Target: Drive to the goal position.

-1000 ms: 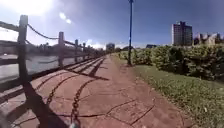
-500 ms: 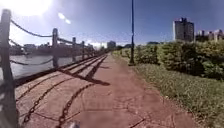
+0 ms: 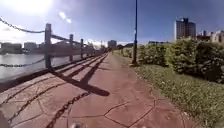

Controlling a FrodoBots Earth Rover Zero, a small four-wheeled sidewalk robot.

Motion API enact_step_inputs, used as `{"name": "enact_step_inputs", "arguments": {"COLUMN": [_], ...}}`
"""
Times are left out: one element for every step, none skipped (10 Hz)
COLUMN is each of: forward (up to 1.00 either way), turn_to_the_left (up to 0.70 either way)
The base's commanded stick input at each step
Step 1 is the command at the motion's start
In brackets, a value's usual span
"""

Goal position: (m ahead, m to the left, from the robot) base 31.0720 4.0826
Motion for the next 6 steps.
{"name": "enact_step_inputs", "arguments": {"forward": [0.85, 0.85, 0.85, 0.85, 0.85, 0.85], "turn_to_the_left": [0.00, 0.00, 0.00, 0.00, 0.00, 0.00]}}
